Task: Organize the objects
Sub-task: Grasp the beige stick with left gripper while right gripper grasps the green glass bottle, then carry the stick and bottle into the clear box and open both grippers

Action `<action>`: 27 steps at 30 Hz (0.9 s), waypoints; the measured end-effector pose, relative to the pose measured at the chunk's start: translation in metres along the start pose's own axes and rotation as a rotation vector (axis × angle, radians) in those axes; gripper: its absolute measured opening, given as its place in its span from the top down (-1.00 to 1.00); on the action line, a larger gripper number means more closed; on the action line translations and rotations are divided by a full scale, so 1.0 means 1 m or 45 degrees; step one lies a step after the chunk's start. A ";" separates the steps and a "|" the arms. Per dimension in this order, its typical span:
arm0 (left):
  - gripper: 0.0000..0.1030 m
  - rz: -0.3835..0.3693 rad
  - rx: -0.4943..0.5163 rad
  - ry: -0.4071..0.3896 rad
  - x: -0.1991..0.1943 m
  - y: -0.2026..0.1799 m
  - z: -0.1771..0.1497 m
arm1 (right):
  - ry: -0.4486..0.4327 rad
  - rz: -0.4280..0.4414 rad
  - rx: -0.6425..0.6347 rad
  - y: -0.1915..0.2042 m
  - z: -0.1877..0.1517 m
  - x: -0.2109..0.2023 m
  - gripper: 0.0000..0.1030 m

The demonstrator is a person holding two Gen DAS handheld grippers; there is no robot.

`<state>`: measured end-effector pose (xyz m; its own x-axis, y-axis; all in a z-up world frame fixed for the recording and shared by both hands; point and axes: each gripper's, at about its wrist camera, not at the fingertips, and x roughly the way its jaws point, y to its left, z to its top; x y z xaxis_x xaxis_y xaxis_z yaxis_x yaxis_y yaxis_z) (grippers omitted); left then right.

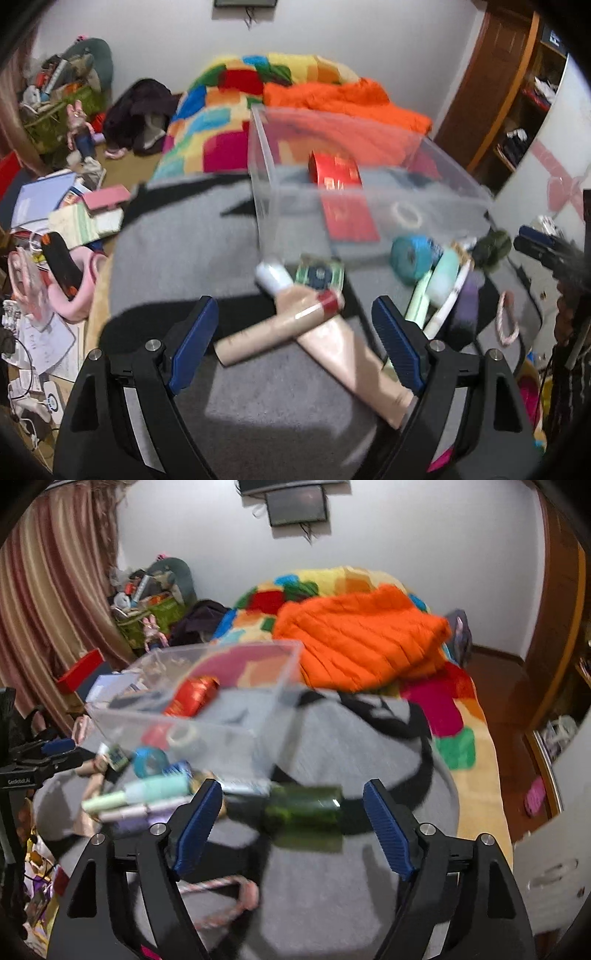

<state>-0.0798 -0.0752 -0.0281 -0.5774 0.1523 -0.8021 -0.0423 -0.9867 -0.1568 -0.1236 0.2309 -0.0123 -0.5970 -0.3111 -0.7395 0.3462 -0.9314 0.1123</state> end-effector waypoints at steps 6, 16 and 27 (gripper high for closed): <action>-0.23 0.001 -0.004 0.018 0.014 0.000 -0.009 | 0.047 -0.023 0.012 -0.001 -0.005 0.021 -0.49; 0.61 -0.083 -0.006 0.009 -0.003 -0.007 -0.025 | 0.043 0.011 0.076 -0.001 -0.008 0.030 -0.03; 0.72 -0.050 0.001 -0.052 -0.004 -0.016 -0.031 | -0.017 0.039 0.138 -0.002 -0.016 0.010 -0.01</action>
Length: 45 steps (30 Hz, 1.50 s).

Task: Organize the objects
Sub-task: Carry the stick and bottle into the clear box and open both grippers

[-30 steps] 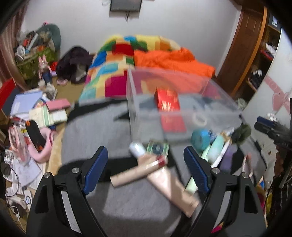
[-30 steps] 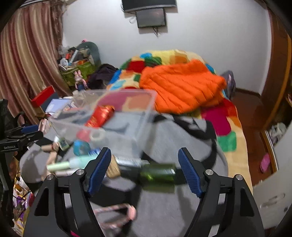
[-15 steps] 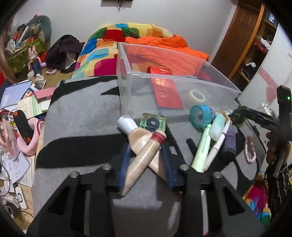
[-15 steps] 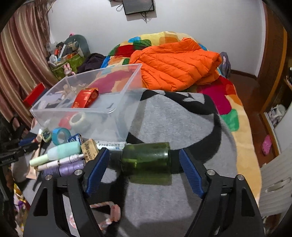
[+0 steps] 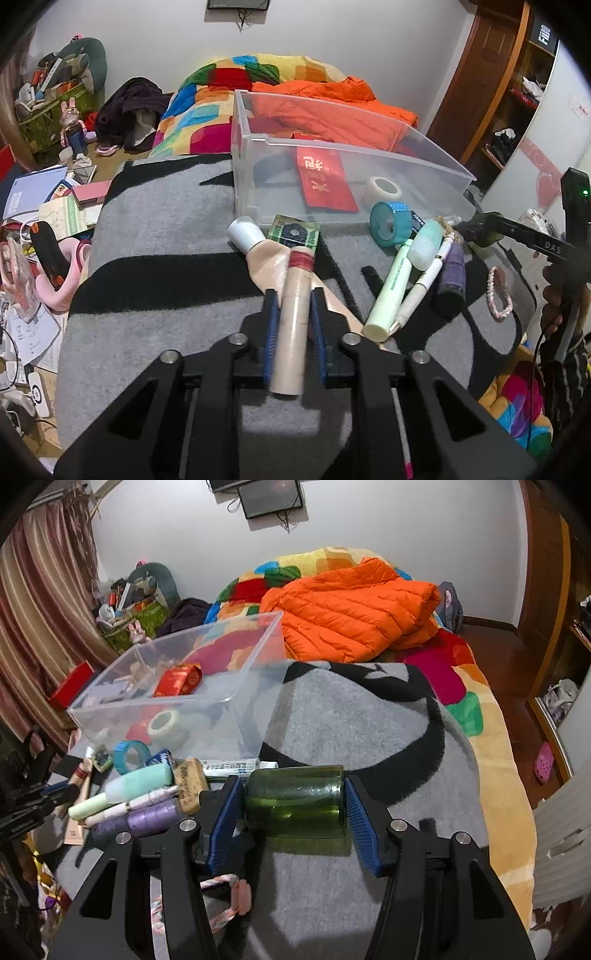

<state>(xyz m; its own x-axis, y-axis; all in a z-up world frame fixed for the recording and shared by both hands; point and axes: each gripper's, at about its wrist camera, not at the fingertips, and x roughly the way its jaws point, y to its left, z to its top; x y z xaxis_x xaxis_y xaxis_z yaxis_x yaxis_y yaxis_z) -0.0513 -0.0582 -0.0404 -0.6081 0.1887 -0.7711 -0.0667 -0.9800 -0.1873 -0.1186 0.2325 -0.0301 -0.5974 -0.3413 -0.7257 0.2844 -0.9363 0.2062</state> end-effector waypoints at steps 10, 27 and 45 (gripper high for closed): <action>0.72 0.078 0.070 -0.166 -0.040 -0.023 0.017 | -0.182 0.070 -0.044 0.018 0.020 -0.052 -0.01; 0.72 0.031 -0.030 -0.281 -0.047 -0.012 0.093 | -0.225 0.138 -0.195 0.082 0.076 -0.030 -0.01; 0.72 -0.045 -0.020 -0.015 0.038 -0.015 0.120 | 0.037 0.018 -0.293 0.111 0.091 0.074 -0.01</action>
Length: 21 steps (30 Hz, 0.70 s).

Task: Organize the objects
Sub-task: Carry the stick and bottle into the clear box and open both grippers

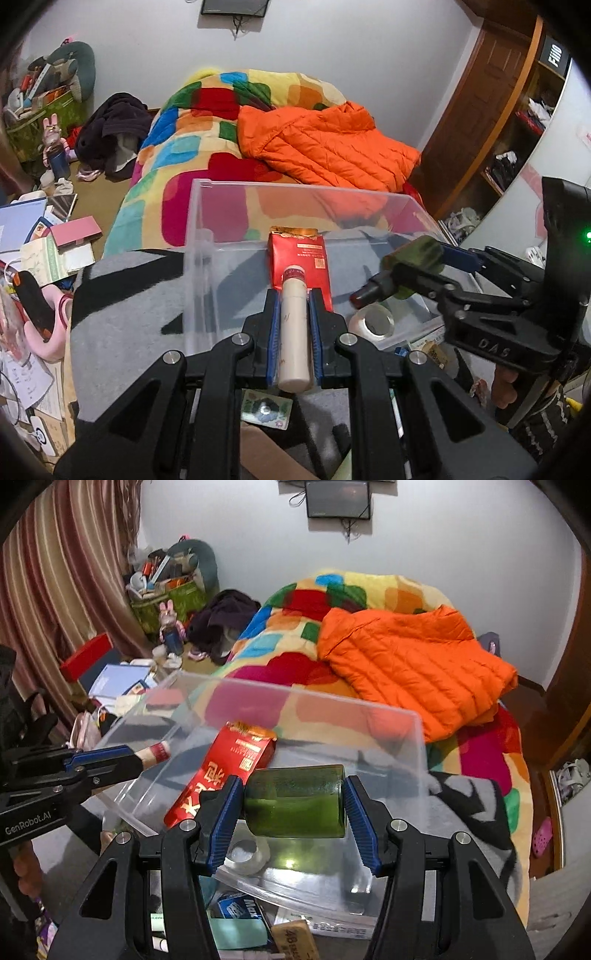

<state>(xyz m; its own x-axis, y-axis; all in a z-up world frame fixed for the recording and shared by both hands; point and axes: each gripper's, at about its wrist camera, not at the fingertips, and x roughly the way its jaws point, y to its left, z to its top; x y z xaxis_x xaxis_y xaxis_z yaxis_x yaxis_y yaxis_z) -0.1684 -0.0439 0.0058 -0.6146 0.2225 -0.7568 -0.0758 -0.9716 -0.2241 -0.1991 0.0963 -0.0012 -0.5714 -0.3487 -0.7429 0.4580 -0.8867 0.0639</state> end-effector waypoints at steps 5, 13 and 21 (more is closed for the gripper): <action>0.71 -0.003 0.027 0.010 0.002 -0.007 0.000 | 0.062 0.033 0.034 -0.003 0.000 0.011 -0.02; 0.03 0.030 0.072 -0.048 -0.019 -0.018 -0.007 | 0.070 0.056 0.049 -0.002 -0.003 0.007 -0.03; -0.63 0.111 0.103 -0.146 -0.054 -0.022 -0.021 | -0.033 0.056 0.011 0.002 -0.011 -0.034 -0.30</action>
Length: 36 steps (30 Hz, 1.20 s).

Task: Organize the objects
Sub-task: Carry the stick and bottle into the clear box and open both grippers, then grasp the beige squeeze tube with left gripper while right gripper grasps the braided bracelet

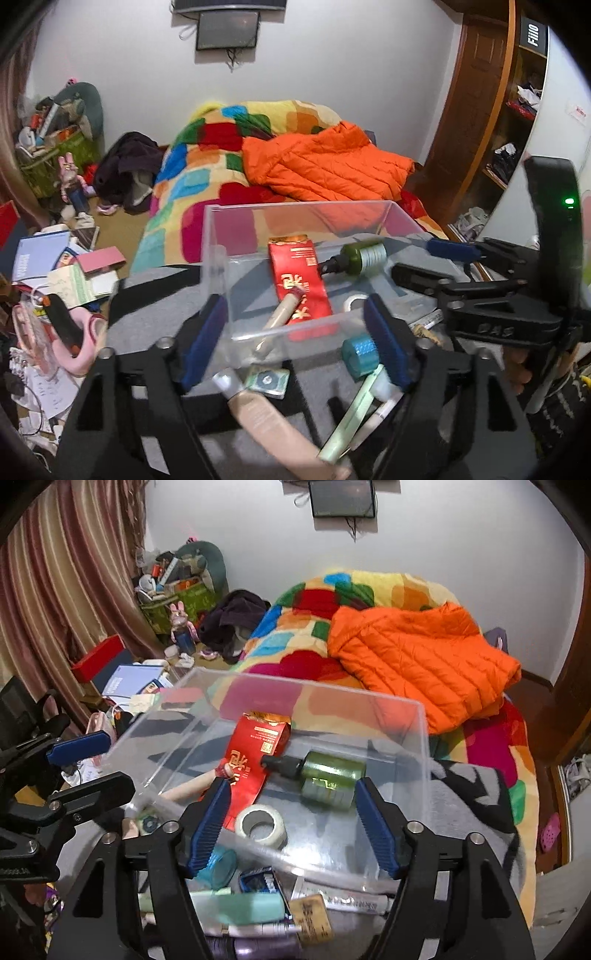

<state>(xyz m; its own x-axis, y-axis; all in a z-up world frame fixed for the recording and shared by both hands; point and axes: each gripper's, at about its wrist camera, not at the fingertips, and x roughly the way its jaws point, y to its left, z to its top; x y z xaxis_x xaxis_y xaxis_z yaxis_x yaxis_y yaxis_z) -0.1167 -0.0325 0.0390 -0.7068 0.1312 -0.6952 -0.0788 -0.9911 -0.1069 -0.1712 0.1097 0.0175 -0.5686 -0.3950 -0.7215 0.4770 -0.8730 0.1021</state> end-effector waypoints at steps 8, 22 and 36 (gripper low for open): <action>-0.78 0.086 -0.053 0.052 -0.004 0.018 -0.030 | -0.097 -0.008 0.010 -0.008 -0.027 -0.047 -0.57; -0.78 0.157 -0.067 0.317 0.051 0.033 -0.074 | 0.084 -0.116 0.070 -0.030 -0.127 -0.057 -0.66; 0.24 0.042 0.060 0.253 0.021 0.038 -0.092 | 0.095 -0.031 0.147 -0.041 -0.148 -0.047 0.76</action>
<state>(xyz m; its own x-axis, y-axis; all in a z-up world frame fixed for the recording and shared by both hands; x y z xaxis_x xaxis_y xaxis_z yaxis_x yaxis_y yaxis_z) -0.0697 -0.0652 -0.0447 -0.5573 0.0956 -0.8248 -0.0942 -0.9942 -0.0516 -0.0651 0.2061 -0.0542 -0.5257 -0.3546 -0.7732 0.3809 -0.9109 0.1587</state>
